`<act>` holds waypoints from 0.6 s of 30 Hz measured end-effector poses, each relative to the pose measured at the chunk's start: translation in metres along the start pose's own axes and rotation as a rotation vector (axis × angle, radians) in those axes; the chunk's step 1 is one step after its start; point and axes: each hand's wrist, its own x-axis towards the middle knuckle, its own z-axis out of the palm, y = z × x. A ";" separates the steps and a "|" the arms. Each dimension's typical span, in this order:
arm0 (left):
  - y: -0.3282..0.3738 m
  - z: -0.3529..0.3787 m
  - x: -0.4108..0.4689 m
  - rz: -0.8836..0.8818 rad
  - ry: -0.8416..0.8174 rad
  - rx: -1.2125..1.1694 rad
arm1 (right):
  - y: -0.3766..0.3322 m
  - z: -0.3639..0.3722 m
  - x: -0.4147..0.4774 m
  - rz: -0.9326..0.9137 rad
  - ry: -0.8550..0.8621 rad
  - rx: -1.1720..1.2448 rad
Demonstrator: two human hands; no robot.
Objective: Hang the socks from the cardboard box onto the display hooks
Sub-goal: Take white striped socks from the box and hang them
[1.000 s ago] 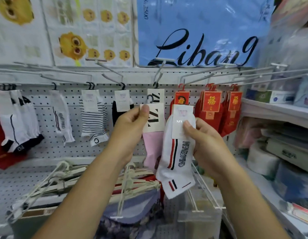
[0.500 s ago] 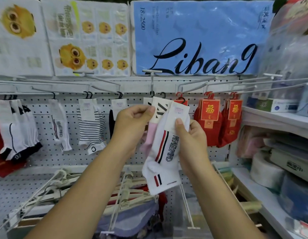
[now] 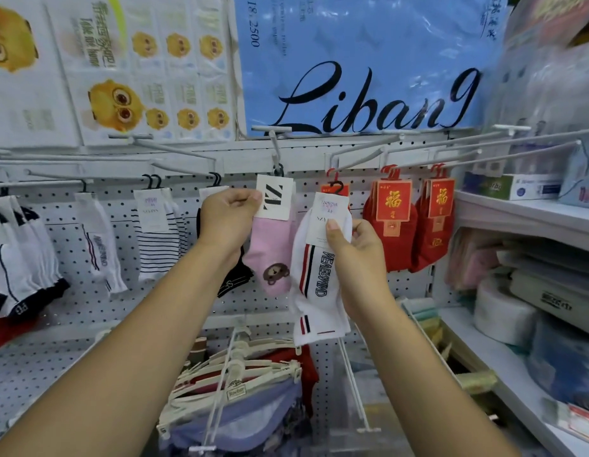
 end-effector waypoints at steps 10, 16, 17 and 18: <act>-0.015 0.003 0.010 -0.072 -0.054 0.057 | 0.004 -0.025 -0.001 0.089 -0.080 0.011; -0.013 -0.014 -0.053 0.075 -0.059 0.238 | 0.004 -0.032 -0.007 0.191 -0.201 0.141; -0.012 -0.019 -0.065 0.033 -0.145 0.212 | 0.005 -0.031 -0.009 0.209 -0.217 0.160; -0.009 -0.024 -0.077 -0.023 -0.261 0.185 | 0.006 -0.030 -0.010 0.218 -0.227 0.181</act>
